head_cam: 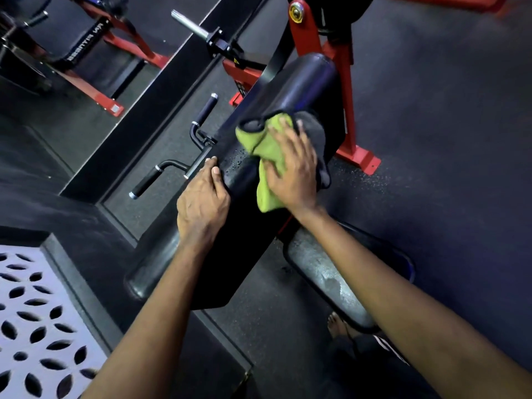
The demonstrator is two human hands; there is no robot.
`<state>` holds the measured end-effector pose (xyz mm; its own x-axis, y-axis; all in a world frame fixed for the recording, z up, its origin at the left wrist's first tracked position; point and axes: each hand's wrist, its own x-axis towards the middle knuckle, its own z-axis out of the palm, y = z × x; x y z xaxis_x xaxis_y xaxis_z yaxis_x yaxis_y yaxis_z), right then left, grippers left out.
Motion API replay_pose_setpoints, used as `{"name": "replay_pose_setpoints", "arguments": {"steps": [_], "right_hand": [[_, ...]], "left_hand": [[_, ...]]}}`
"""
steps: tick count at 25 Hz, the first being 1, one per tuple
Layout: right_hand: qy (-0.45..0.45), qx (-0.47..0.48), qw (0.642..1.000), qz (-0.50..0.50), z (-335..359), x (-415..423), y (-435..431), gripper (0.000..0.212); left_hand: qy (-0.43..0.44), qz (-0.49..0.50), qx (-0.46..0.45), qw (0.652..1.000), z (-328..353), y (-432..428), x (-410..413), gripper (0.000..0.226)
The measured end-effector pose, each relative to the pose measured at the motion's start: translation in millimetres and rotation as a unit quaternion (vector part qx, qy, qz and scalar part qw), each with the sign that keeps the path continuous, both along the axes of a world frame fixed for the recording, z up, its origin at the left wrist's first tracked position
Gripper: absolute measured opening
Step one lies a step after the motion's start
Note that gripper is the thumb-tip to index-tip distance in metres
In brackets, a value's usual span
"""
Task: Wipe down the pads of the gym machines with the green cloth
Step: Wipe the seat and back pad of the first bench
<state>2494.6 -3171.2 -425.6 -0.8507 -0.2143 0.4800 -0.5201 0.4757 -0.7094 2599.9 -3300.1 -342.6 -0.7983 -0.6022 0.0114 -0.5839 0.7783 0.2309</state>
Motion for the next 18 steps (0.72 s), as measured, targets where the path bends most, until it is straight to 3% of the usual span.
{"name": "replay_pose_setpoints", "arguments": {"steps": [4,7,10,15,18], "right_hand": [[-0.037,-0.039,0.996,-0.067,9,-7,-11,0.060],[0.009,0.027,0.999,0.028,-8,32,-2,0.069],[0.046,0.061,0.993,0.094,-8,11,10,0.074],[-0.033,-0.054,0.996,-0.065,5,-46,2,0.055],[0.017,-0.007,1.000,-0.011,-2,-1,-4,0.061]], "left_hand": [[0.003,0.004,-0.005,1.000,1,2,-1,0.046],[0.010,0.005,0.005,1.000,0,3,0,0.046],[0.007,0.010,0.002,1.000,0,1,-1,0.045],[0.015,-0.003,0.002,1.000,-2,1,-1,0.045],[0.024,-0.009,0.004,1.000,-2,1,-2,0.046]]}}
